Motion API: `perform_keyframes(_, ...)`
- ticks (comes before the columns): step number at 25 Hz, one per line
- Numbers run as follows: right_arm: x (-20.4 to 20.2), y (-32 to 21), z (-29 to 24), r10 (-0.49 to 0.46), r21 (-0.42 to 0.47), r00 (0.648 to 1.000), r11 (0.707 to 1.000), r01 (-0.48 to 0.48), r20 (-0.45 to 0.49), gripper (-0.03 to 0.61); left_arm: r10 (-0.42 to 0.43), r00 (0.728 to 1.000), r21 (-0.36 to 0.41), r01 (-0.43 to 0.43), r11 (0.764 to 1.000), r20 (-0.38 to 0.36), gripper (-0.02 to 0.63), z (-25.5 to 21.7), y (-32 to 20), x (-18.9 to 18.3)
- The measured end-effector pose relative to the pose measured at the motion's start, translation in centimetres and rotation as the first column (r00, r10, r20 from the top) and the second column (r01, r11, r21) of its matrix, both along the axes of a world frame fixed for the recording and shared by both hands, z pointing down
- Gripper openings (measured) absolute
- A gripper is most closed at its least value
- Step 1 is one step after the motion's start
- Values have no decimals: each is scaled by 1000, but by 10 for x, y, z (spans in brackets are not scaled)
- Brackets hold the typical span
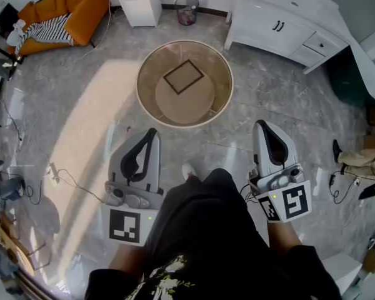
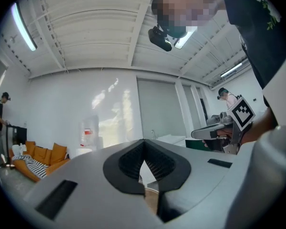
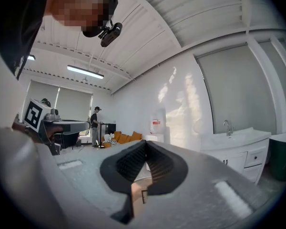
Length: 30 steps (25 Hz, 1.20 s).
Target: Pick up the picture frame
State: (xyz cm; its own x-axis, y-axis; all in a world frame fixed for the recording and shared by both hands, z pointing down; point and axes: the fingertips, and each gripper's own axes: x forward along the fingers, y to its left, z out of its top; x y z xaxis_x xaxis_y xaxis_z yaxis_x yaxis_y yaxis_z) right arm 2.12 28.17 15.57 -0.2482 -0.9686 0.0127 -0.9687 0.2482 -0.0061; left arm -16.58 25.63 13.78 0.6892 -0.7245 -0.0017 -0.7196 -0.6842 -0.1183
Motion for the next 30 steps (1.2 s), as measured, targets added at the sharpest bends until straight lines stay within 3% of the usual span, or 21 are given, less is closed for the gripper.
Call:
perform_keyframes(6,24,-4,18,53,-45,998,998,-54,-23,-5,36,999,-62,-36,997,-2,9,18,-19,19)
perform_keyframes(10,25,-24,20,33,-46,999,998,-33,-15,-5,-5,1000,-80,5,997,1,9,23,-35,15)
perform_keyframes(20,53,-114,22,-143,-10,990,990,143,-20,-5,-162,986,-44,163,986,35,9,22,-89,46)
perform_keyframes(24,43,-156,14,-251,13,967,968,252,-45,-5,-264,964,-56,264,963,21,9,20,-117,41)
perform_keyframes(30,70,-213,9,-356,36,930,932,360,-91,-5,-325,945,-51,326,944,24,9,16,-161,83)
